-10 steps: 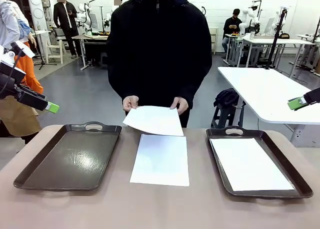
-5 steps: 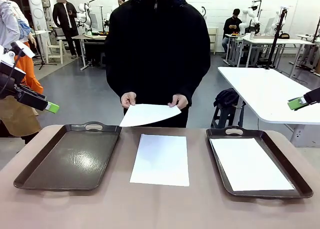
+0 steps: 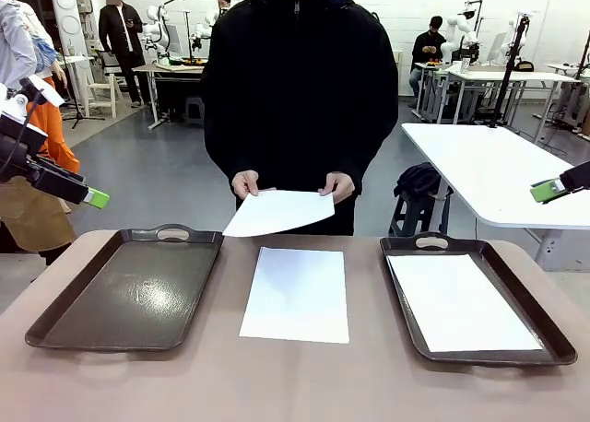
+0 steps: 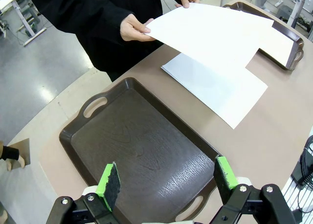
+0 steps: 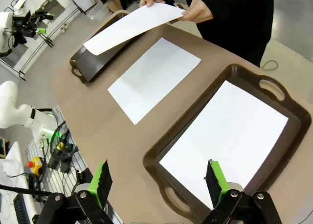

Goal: Sort the A4 documents.
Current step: Receive the A4 Paper.

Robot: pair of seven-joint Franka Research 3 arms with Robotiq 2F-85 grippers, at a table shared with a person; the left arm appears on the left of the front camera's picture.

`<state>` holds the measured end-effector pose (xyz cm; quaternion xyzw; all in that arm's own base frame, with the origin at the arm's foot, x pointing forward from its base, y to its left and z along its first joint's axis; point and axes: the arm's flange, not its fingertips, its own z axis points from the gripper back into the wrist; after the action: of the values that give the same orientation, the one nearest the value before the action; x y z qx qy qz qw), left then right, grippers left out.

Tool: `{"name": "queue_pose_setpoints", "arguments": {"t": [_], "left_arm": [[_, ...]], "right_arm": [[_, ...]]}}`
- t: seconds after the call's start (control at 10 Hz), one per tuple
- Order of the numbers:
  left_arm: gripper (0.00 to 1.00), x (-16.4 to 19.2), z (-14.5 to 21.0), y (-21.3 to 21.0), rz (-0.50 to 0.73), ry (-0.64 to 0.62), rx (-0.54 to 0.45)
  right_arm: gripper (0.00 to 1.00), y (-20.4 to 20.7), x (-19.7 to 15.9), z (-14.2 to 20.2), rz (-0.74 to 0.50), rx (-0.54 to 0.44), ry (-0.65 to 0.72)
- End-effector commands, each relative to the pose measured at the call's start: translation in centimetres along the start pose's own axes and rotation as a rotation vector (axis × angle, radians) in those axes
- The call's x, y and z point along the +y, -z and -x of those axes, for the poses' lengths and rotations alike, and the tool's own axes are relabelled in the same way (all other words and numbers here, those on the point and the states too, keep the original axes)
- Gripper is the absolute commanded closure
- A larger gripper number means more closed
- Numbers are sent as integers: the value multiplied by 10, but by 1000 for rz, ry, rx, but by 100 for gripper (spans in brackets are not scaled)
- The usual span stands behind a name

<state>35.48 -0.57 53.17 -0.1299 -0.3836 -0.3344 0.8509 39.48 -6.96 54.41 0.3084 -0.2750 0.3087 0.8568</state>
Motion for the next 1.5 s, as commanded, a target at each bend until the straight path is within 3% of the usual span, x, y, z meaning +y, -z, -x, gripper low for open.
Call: {"name": "queue_pose_setpoints", "arguments": {"t": [0.0,1.4], "left_arm": [[0,1,1,0,2,-1,-3],[0,1,1,0,2,-1,-3]], "right_arm": [[0,2,-1,-1,-12,-10,-3],[0,2,-1,-1,-12,-10,-3]]}}
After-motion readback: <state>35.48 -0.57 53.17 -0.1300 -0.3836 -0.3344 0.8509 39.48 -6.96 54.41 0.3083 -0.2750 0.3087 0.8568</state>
